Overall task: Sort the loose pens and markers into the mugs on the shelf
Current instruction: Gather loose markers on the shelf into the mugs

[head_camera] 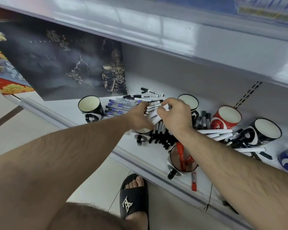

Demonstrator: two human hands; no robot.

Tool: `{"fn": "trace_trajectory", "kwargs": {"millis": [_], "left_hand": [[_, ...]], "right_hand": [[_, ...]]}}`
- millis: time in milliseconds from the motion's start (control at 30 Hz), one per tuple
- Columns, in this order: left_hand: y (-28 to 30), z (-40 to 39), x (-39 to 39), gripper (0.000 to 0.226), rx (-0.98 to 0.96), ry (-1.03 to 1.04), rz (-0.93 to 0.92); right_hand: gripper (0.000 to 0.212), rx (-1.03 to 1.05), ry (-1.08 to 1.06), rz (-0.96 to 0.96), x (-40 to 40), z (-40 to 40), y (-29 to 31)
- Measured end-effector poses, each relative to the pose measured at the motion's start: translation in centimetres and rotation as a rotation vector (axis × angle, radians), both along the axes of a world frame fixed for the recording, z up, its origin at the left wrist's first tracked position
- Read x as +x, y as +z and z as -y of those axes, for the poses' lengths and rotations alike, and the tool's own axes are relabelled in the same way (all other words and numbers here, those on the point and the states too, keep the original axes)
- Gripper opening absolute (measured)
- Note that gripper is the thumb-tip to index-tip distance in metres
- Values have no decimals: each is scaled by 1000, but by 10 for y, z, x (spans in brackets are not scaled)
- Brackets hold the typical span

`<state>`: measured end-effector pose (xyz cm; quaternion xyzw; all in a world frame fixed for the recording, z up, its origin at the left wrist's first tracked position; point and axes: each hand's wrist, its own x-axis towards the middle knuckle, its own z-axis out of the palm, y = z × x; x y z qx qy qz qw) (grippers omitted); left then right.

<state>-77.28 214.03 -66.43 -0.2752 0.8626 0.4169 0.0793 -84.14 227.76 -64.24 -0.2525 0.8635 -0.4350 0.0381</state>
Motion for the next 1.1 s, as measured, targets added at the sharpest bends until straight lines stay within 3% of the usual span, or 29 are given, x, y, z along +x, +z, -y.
{"fn": "trace_trajectory", "kwargs": {"millis": [233, 433, 633, 767, 967, 1100], "left_hand": [[-11, 26, 19, 77, 77, 292, 133], [-22, 9, 29, 70, 79, 106, 279], [-30, 9, 45, 56, -172, -175, 378], [-39, 9, 55, 52, -394, -356, 426], [-42, 9, 64, 25, -466, -177, 331], [-47, 9, 77, 22, -423, -193, 264]], "right_hand": [[17, -92, -2, -16, 7, -9, -41], [25, 99, 145, -72, 9, 1, -57], [24, 462, 395, 10, 3, 20, -59], [28, 527, 382, 55, 7, 33, -56], [21, 491, 412, 72, 25, 44, -48], [20, 530, 538, -6, 39, 45, -39]]}}
